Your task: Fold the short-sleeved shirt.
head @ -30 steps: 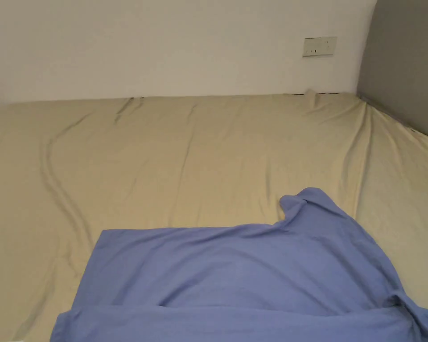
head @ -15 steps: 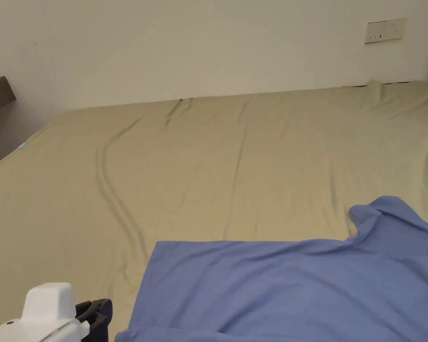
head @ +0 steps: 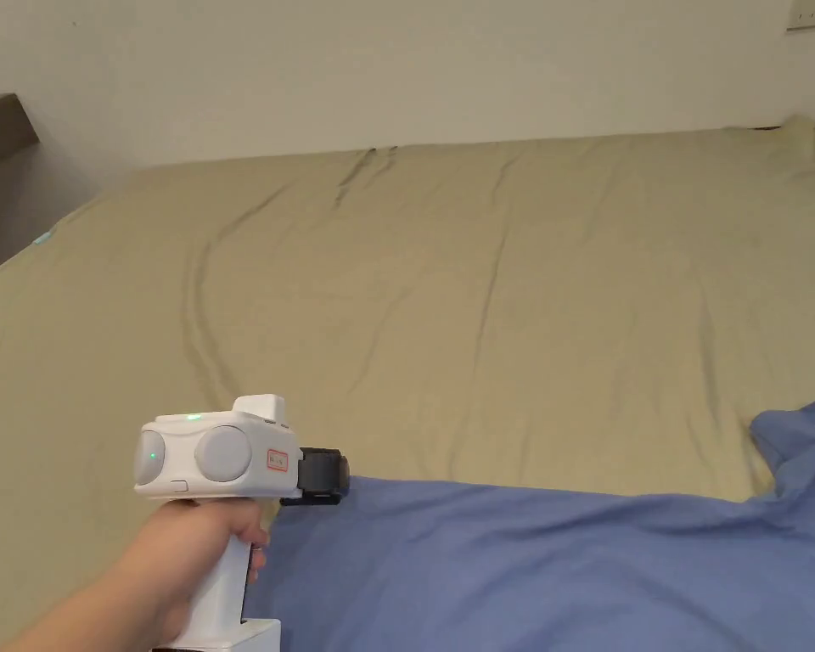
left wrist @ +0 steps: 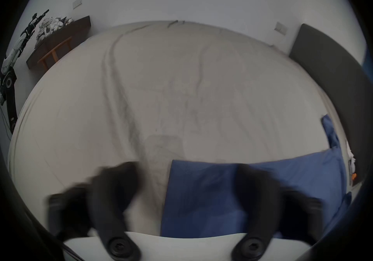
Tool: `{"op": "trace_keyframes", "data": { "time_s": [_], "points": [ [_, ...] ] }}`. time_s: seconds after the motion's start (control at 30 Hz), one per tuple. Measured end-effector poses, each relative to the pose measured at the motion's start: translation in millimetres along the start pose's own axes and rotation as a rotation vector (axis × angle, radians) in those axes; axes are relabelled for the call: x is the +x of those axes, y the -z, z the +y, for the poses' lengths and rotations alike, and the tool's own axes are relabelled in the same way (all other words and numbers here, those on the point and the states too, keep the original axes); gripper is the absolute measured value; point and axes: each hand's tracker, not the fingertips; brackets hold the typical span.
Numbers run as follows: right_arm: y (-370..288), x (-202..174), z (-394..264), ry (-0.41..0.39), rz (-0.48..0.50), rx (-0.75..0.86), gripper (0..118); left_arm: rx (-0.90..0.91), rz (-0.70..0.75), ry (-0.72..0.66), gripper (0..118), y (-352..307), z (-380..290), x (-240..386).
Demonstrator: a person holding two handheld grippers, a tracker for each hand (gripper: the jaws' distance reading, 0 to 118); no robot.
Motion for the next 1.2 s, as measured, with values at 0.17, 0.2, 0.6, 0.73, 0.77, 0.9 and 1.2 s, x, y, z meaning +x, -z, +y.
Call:
{"op": "trace_keyframes", "data": {
  "time_s": [0.17, 0.2, 0.6, 0.73, 0.77, 0.9, 1.2],
  "points": [
    [20.1, 19.0, -4.8, 0.011, -0.013, -0.055, 2, 0.081, 0.080, 0.157, 0, -13.6, -20.7, 23.1],
    [24.7, 23.5, -4.4, 0.024, -0.012, -0.065, 2, 0.077, 0.081, 0.194, 0, -17.7, -24.8, 25.7],
    [159.2, 117.2, 16.2, 0.223, -0.098, -0.373, 100, 0.225, -0.033, 0.144, 0, -109.2, -29.2, 29.1],
    [211.7, 128.4, 2.2, 0.172, -0.161, -0.494, 83, 0.221, -0.025, 0.161, 0, -116.3, -32.7, 31.2],
    [219.2, 130.0, -4.9, 0.176, -0.178, -0.530, 58, 0.210, -0.027, 0.156, 0, -115.5, -34.0, 30.1],
    [206.2, 128.5, -10.8, 0.226, -0.132, -0.472, 2, 0.181, -0.028, 0.143, 0, -115.0, -42.3, 28.7],
    [105.7, 104.3, 30.5, 0.209, -0.129, -0.324, 2, 0.231, -0.061, 0.083, 0, -164.1, -44.5, 7.7]
  ]
}}
